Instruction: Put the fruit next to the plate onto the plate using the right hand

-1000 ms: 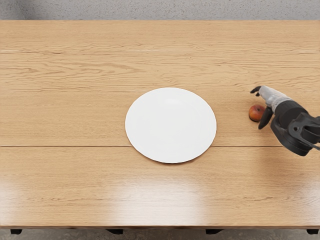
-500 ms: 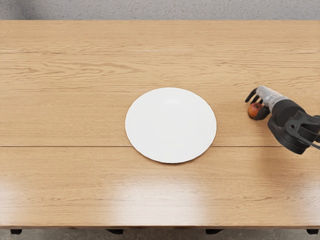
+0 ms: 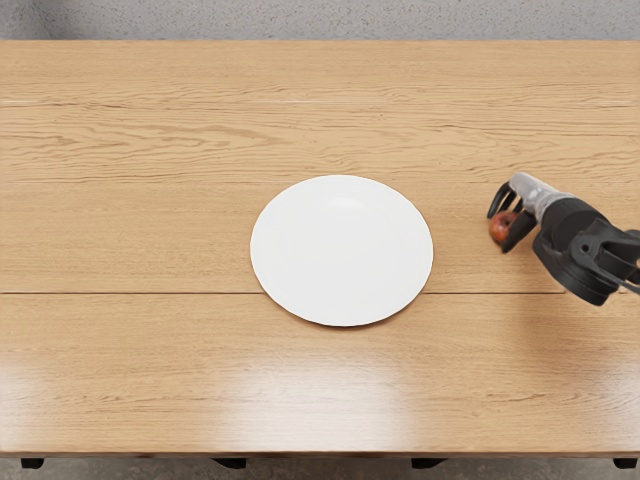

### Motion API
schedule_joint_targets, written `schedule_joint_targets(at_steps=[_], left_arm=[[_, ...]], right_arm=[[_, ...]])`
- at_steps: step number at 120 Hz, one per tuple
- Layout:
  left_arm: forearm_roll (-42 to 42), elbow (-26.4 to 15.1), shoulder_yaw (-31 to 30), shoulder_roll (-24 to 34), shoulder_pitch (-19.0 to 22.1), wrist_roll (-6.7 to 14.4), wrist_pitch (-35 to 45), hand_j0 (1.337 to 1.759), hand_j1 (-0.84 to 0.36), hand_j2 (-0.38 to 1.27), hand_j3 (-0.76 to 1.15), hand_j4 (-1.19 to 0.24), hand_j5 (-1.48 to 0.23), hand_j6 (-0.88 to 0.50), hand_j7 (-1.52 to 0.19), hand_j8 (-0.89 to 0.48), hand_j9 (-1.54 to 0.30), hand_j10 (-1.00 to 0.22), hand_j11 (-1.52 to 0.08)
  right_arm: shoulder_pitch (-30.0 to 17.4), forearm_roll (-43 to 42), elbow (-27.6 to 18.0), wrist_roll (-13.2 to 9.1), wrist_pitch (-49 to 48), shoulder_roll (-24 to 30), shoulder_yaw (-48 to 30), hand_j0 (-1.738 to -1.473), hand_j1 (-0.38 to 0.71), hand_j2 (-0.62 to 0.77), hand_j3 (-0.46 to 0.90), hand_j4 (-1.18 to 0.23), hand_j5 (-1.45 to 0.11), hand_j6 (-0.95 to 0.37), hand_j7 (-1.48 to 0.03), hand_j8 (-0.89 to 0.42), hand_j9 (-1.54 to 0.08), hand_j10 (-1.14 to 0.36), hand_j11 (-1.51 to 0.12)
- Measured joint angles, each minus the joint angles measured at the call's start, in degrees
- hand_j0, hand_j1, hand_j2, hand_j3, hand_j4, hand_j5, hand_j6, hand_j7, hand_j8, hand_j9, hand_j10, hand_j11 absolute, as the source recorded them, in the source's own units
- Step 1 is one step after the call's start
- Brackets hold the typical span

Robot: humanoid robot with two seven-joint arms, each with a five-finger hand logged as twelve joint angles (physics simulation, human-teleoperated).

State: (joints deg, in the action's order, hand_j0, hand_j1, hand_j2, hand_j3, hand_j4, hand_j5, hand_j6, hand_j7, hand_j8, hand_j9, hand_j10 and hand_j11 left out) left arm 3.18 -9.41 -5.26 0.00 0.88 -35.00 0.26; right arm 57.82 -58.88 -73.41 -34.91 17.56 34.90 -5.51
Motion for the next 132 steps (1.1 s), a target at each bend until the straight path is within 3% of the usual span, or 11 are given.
schedule_joint_targets(at_steps=[36,87,98,104,118,132], left_arm=[[0.0,0.0,0.0,0.0,0.0,0.0,0.0,1.658,0.34,0.0,0.0,-0.01,-0.01,-0.01,-0.01,-0.01,-0.01,-0.01,-0.01],[0.0,0.0,0.0,0.0,0.0,0.0,0.0,1.658,0.34,0.0,0.0,-0.01,-0.01,-0.01,-0.01,-0.01,-0.01,-0.01,-0.01],[0.0,0.0,0.0,0.0,0.0,0.0,0.0,1.658,0.34,0.0,0.0,-0.01,-0.01,-0.01,-0.01,-0.01,-0.01,-0.01,-0.01],[0.0,0.0,0.0,0.0,0.0,0.0,0.0,1.658,0.34,0.0,0.0,-0.01,-0.01,-0.01,-0.01,-0.01,-0.01,-0.01,-0.01],[0.0,0.0,0.0,0.0,0.0,0.0,0.0,1.658,0.34,0.0,0.0,-0.01,-0.01,-0.01,-0.01,-0.01,-0.01,-0.01,-0.01],[0.0,0.0,0.0,0.0,0.0,0.0,0.0,1.658,0.34,0.0,0.0,-0.01,-0.01,-0.01,-0.01,-0.01,-0.01,-0.01,-0.01]], right_arm=[[1.9,2.8,-0.4,0.0,-0.2,-1.1,-3.5,-1.652,0.25,0.34,0.0,-0.84,-1.16,-0.46,-1.12,-0.4,-1.18,-0.66,-1.19],[3.1,3.0,0.1,0.0,-0.3,-15.0,-9.1,-1.654,0.33,0.48,0.0,-0.84,-1.21,-0.41,-1.13,-0.36,-1.2,-0.63,-1.22],[2.9,2.9,1.1,-0.1,-0.3,-18.4,-9.4,-1.654,0.32,0.54,0.0,-0.83,-1.21,-0.44,-1.13,-0.36,-1.19,-0.69,-1.21],[2.7,2.8,1.4,-0.1,-0.2,-19.6,-9.5,-1.655,0.27,0.43,0.0,-0.74,-1.07,-0.41,-1.0,-0.36,-1.05,-0.64,-1.06],[1.6,2.7,1.8,-0.1,-0.5,-21.0,-11.1,-1.656,0.01,0.24,0.0,-0.42,-0.61,-0.24,-0.57,-0.21,-0.6,-0.37,-0.61],[-2.6,2.5,0.5,-0.1,-0.7,-21.2,-18.8,-1.657,-0.15,0.14,0.0,-0.24,-0.35,-0.14,-0.32,-0.12,-0.34,-0.21,-0.34]])
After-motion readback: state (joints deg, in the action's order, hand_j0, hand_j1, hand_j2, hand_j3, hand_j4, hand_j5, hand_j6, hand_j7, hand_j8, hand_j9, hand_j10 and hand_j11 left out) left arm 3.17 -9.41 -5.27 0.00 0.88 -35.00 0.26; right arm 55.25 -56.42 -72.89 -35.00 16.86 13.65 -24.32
